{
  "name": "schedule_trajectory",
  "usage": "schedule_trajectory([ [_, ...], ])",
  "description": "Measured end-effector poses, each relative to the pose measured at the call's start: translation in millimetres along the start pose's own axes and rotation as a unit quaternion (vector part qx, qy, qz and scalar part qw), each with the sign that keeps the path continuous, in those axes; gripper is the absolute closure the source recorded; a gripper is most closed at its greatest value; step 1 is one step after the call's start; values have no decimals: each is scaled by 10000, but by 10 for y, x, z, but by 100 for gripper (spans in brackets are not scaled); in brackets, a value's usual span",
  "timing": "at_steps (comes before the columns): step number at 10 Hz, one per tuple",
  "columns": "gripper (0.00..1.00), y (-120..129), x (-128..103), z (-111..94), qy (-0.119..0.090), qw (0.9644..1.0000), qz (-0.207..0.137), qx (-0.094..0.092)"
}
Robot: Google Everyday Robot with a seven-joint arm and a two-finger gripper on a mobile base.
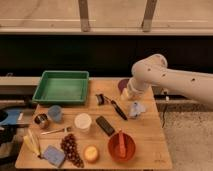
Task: Place towel in plastic cup
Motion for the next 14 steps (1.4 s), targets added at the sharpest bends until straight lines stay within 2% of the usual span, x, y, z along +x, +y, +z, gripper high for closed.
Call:
schedule_trajectory([
  [2,33,-43,74,139,214,9995,194,-81],
  [4,33,-87,202,437,447,9982,361,-185],
  [6,33,-176,339,808,705,9953,574,-338],
  [8,33,-205,378,1027,896,9930,618,-455],
  [10,33,-273,404,1339,1124,9894,684,-612],
  [12,33,-361,356,1483,1172,9879,720,-720],
  [14,33,-445,289,1571,1175,9875,734,-748],
])
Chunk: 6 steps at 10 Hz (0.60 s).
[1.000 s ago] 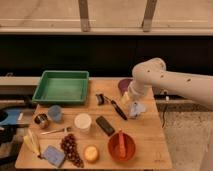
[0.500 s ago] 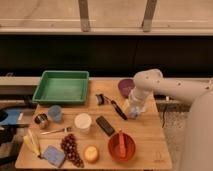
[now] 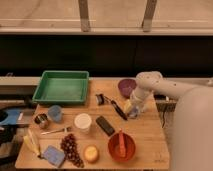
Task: Place towel in plastic cup
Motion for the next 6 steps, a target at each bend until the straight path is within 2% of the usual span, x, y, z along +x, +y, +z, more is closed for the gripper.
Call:
schedule_trajectory([
  [4,36,-145,-17,173,92,9998,86,-127],
  [6,54,-213,7,162,28,9998,103,-155],
])
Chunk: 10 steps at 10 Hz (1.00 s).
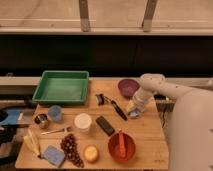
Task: Place towel in plastic cup
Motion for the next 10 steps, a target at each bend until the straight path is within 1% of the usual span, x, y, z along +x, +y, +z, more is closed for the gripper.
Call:
schedule_trajectory([
  [2,75,-1,19,-10,26,10000,12,3],
  [3,87,34,33,-31,-12,10000,-25,-42],
  [4,96,58,70,-112,-110,9999,-87,-99],
  [5,99,67,96,-208,-204,9996,-125,-136],
  [6,100,115,117,-359,-351,9990,-193,-192],
  [7,100,161,122,-470,-439,9985,-236,-210],
  [8,100,231,125,-613,-547,9978,-307,-211],
  [10,100,444,101,-946,-804,9951,-534,-232],
])
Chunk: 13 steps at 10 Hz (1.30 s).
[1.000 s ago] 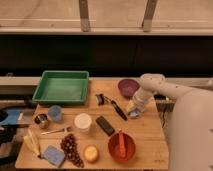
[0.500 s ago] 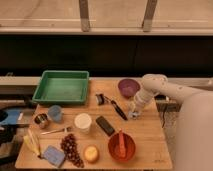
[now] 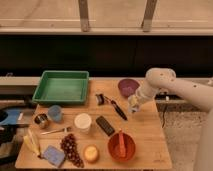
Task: Place towel in plastic cup
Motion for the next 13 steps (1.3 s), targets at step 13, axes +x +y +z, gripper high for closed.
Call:
schedule_trajectory([
  [13,100,1972,-1146,-79,-675,9747,-1843,-1068],
])
